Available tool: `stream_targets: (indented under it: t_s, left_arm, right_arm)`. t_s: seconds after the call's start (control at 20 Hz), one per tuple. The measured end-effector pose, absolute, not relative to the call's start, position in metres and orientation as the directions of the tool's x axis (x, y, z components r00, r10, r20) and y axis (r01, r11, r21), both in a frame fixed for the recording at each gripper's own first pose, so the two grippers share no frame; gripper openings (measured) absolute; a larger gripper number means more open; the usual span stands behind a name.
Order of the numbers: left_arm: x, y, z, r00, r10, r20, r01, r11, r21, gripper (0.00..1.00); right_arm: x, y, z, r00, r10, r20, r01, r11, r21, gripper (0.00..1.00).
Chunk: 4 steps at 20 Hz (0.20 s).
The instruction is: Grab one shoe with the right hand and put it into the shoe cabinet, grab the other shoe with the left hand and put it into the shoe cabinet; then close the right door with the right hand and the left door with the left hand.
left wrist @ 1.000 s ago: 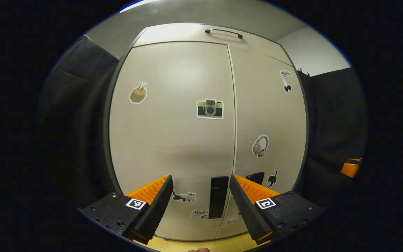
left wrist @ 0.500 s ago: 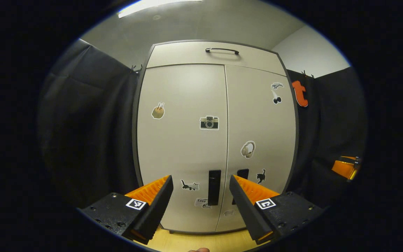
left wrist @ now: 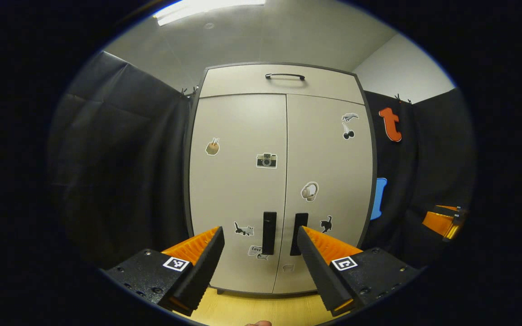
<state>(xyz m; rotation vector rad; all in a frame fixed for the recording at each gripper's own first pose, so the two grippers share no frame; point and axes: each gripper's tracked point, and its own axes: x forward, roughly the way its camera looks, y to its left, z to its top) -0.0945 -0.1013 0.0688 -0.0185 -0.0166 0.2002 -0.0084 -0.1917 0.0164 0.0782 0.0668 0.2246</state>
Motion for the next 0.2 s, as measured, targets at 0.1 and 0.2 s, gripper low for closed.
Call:
stream_targets:
  t_s: [0.1, 0.2]
  left_arm:
    - [-0.0992, -0.1073, 0.0704, 0.979, 0.205, 0.018, -0.205, 0.979, -0.016, 0.96]
    - [-0.1019, -0.1135, 0.0715, 0.979, 0.205, 0.019, -0.204, 0.979, -0.019, 0.98]
  right_arm:
    - [-0.0111, -0.1967, 0.0184, 0.972, 0.23, -0.053, -0.226, 0.971, 0.084, 0.78]
    - [-0.0145, -0.2027, 0.0203, 0.972, 0.231, -0.049, -0.227, 0.97, 0.084, 0.78]
